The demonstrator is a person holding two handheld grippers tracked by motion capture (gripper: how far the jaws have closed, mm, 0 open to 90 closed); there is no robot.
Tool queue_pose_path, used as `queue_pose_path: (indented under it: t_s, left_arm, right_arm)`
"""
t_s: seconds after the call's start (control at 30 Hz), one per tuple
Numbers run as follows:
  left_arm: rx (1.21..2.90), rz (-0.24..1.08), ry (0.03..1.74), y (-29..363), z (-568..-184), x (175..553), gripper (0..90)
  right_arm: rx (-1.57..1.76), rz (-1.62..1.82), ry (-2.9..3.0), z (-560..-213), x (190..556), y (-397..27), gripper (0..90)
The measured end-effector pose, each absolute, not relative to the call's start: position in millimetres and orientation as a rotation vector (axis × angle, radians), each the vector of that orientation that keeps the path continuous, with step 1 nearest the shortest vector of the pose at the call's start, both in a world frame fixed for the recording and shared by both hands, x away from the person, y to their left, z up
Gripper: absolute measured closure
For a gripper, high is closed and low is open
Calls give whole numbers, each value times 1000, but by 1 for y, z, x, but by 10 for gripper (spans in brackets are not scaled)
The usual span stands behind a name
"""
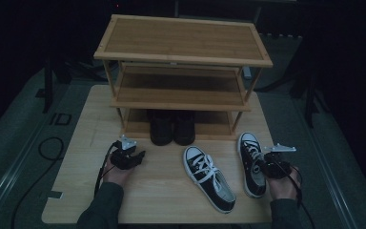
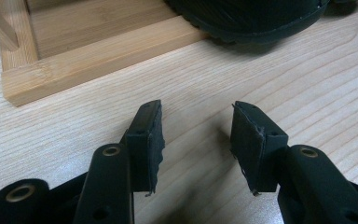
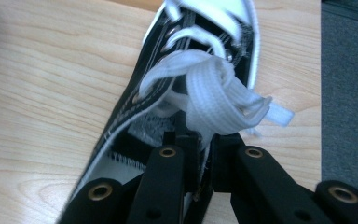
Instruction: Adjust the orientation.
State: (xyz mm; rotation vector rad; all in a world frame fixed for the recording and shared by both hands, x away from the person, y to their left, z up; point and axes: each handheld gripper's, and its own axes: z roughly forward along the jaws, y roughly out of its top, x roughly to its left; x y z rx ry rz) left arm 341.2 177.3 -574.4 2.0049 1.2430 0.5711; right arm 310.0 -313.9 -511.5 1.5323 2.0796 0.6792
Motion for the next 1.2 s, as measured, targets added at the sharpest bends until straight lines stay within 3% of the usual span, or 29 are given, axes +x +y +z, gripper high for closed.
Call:
queue_pose_path:
  t_s: [0.47, 1.2]
  left_arm:
    - [2005, 571, 1243, 177, -574, 341, 542]
    - [2005, 571, 1243, 177, -574, 341, 542]
  right_arm:
    - [1471, 806, 2071, -500, 300, -317, 857]
    - [1279, 894, 2164, -494, 303, -286, 855]
